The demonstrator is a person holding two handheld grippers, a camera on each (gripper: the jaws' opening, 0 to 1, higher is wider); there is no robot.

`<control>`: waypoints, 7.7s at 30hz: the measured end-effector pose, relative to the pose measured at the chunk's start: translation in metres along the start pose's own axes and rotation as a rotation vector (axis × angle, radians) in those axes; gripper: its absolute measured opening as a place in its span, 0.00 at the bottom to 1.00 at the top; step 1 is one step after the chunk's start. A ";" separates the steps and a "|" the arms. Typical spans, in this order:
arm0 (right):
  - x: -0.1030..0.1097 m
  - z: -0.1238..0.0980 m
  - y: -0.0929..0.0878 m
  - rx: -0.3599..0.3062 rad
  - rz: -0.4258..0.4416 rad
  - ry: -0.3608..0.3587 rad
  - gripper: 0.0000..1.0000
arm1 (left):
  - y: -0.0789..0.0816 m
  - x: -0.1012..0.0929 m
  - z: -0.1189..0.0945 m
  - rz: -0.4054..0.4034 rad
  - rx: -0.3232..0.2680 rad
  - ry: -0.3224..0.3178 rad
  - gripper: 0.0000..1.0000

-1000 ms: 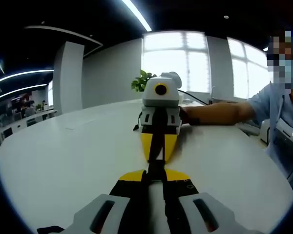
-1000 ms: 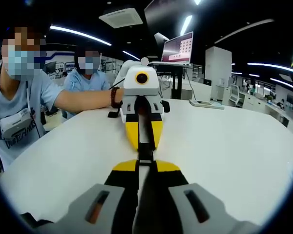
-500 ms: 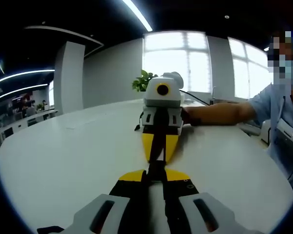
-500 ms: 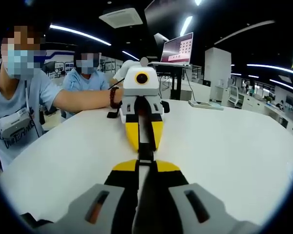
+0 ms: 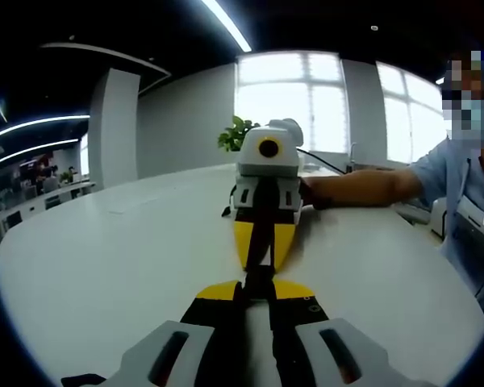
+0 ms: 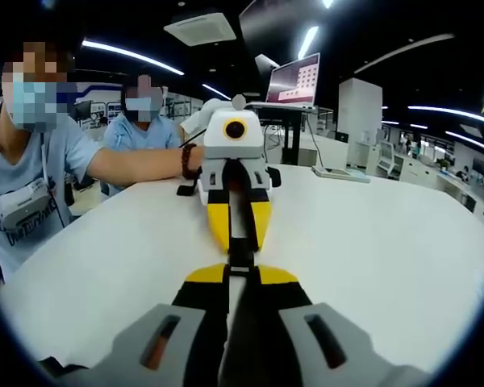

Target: Snap the two parts of the plastic buckle together until the buckle closes and remains connected.

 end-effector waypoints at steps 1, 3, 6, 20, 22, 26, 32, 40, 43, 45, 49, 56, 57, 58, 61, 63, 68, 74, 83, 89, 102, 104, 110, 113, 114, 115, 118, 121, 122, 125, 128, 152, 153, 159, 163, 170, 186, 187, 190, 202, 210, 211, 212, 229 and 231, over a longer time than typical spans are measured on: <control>0.000 0.000 0.000 0.000 0.000 -0.001 0.11 | 0.000 0.001 0.000 -0.003 0.003 0.004 0.14; 0.000 0.000 -0.001 0.001 0.002 -0.001 0.11 | 0.000 0.003 -0.001 -0.009 0.005 0.013 0.17; -0.002 -0.001 -0.001 0.003 0.009 -0.008 0.11 | 0.000 0.005 -0.001 -0.010 0.007 0.025 0.22; -0.024 -0.006 -0.004 0.009 0.042 -0.042 0.11 | 0.005 0.005 -0.006 -0.025 -0.037 -0.009 0.37; -0.026 -0.006 -0.005 0.010 0.046 -0.045 0.11 | 0.007 0.005 -0.009 -0.033 -0.055 -0.020 0.32; -0.028 -0.007 -0.006 0.012 0.049 -0.056 0.11 | 0.012 0.010 -0.015 -0.061 -0.115 -0.032 0.30; -0.030 -0.008 -0.009 0.014 0.055 -0.069 0.12 | 0.022 0.017 -0.029 -0.148 -0.254 -0.054 0.30; -0.031 -0.008 -0.012 0.015 0.059 -0.086 0.11 | 0.025 0.024 -0.035 -0.194 -0.320 -0.058 0.32; -0.034 -0.010 -0.014 0.020 0.064 -0.107 0.11 | 0.025 0.029 -0.036 -0.216 -0.334 -0.039 0.38; -0.036 -0.010 -0.015 0.023 0.069 -0.119 0.11 | 0.026 0.028 -0.036 -0.224 -0.345 -0.042 0.40; -0.042 -0.011 -0.018 0.037 0.095 -0.141 0.11 | 0.028 0.025 -0.035 -0.227 -0.358 -0.053 0.44; -0.048 -0.006 -0.017 0.063 0.122 -0.160 0.11 | 0.026 0.024 -0.029 -0.211 -0.325 -0.037 0.44; -0.049 -0.006 -0.017 0.063 0.129 -0.160 0.11 | 0.025 0.023 -0.029 -0.206 -0.318 -0.033 0.44; -0.050 -0.005 -0.016 0.065 0.133 -0.158 0.11 | 0.025 0.021 -0.027 -0.200 -0.310 -0.032 0.44; -0.052 -0.007 -0.016 0.078 0.135 -0.161 0.11 | 0.024 0.020 -0.026 -0.190 -0.292 -0.034 0.44; -0.054 -0.007 -0.016 0.084 0.136 -0.162 0.11 | 0.024 0.020 -0.026 -0.189 -0.288 -0.030 0.44; -0.053 -0.007 -0.018 0.059 0.167 -0.144 0.11 | 0.023 0.016 -0.023 -0.183 -0.274 -0.021 0.44; -0.055 -0.009 -0.016 0.066 0.179 -0.130 0.11 | 0.025 0.021 -0.023 -0.167 -0.267 -0.033 0.45; -0.059 -0.014 -0.010 0.162 0.167 -0.125 0.11 | 0.026 0.018 -0.023 -0.165 -0.266 -0.041 0.49; -0.063 -0.014 -0.006 0.219 0.159 -0.133 0.11 | 0.025 0.019 -0.025 -0.158 -0.268 -0.038 0.49; -0.080 -0.013 -0.001 0.336 0.150 -0.155 0.11 | 0.025 0.023 -0.028 -0.173 -0.285 -0.041 0.49; -0.083 -0.016 -0.002 0.341 0.149 -0.160 0.11 | 0.027 0.025 -0.032 -0.194 -0.313 -0.044 0.48; -0.089 -0.027 -0.002 0.346 0.148 -0.178 0.11 | 0.029 0.029 -0.035 -0.219 -0.343 -0.045 0.48; -0.092 -0.030 -0.005 0.341 0.162 -0.182 0.11 | 0.028 0.027 -0.033 -0.215 -0.337 -0.044 0.48; -0.093 -0.031 -0.005 0.335 0.171 -0.181 0.11 | 0.028 0.028 -0.032 -0.213 -0.330 -0.040 0.48; -0.095 -0.031 -0.006 0.333 0.177 -0.180 0.12 | 0.027 0.028 -0.032 -0.210 -0.326 -0.037 0.48; -0.098 -0.033 -0.006 0.342 0.183 -0.179 0.12 | 0.026 0.028 -0.030 -0.201 -0.315 -0.031 0.48; -0.102 -0.028 -0.006 0.349 0.189 -0.180 0.12 | 0.026 0.029 -0.030 -0.198 -0.313 -0.032 0.48; -0.103 -0.027 -0.005 0.354 0.190 -0.181 0.12 | 0.025 0.028 -0.029 -0.195 -0.311 -0.033 0.48; -0.109 -0.021 -0.002 0.367 0.167 -0.182 0.12 | 0.025 0.025 -0.028 -0.183 -0.310 -0.047 0.48; -0.112 -0.017 -0.001 0.376 0.171 -0.173 0.12 | 0.022 0.019 -0.025 -0.170 -0.294 -0.039 0.48; -0.150 -0.001 0.000 0.356 0.210 -0.230 0.19 | 0.021 0.010 -0.020 -0.144 -0.270 -0.012 0.48; -0.149 -0.002 0.000 0.356 0.215 -0.236 0.20 | 0.021 0.010 -0.020 -0.147 -0.272 -0.015 0.48; -0.135 -0.010 -0.003 0.359 0.210 -0.263 0.21 | 0.021 0.011 -0.019 -0.140 -0.260 -0.009 0.47; -0.124 -0.018 0.007 0.160 0.245 -0.318 0.24 | 0.022 0.011 -0.018 -0.121 -0.254 0.000 0.47; -0.093 -0.052 0.026 -0.233 0.321 -0.434 0.37 | 0.021 0.010 -0.016 -0.103 -0.227 0.021 0.47; -0.013 -0.131 -0.010 -0.496 0.554 -0.572 0.63 | 0.033 0.028 -0.020 -0.091 -0.215 0.099 0.47; -0.010 -0.132 -0.009 -0.510 0.554 -0.564 0.67 | 0.035 0.028 -0.020 -0.094 -0.222 0.099 0.46; 0.001 -0.130 -0.012 -0.559 0.506 -0.494 0.77 | 0.045 0.020 -0.021 -0.095 -0.245 0.069 0.41; 0.014 -0.128 0.007 -0.523 0.249 -0.500 0.66 | 0.065 -0.002 -0.013 -0.038 -0.375 0.042 0.58; 0.025 -0.125 0.031 -0.617 0.247 -0.388 0.68 | 0.090 -0.019 -0.015 0.014 -0.482 0.089 0.41; 0.031 -0.125 0.034 -0.627 0.225 -0.386 0.61 | 0.093 -0.025 -0.016 0.046 -0.511 0.099 0.42; 0.033 -0.125 0.036 -0.626 0.198 -0.386 0.56 | 0.096 -0.029 -0.016 0.068 -0.536 0.113 0.44; 0.033 -0.118 0.039 -0.643 0.266 -0.368 0.92 | 0.095 -0.015 -0.021 -0.040 -0.581 0.111 0.34; 0.036 -0.118 0.038 -0.649 0.273 -0.366 0.85 | 0.095 -0.014 -0.023 -0.008 -0.577 0.143 0.33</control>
Point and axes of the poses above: the point that each gripper's makers call its tool centre point, and the gripper's own axes: z roughly forward along the fingers, x roughly to its left, y roughly out of its top, the point moved 7 cm from there along -z, roughly backward along the fingers, and after that the axes turned 13 degrees about x, right-handed, at the moved point
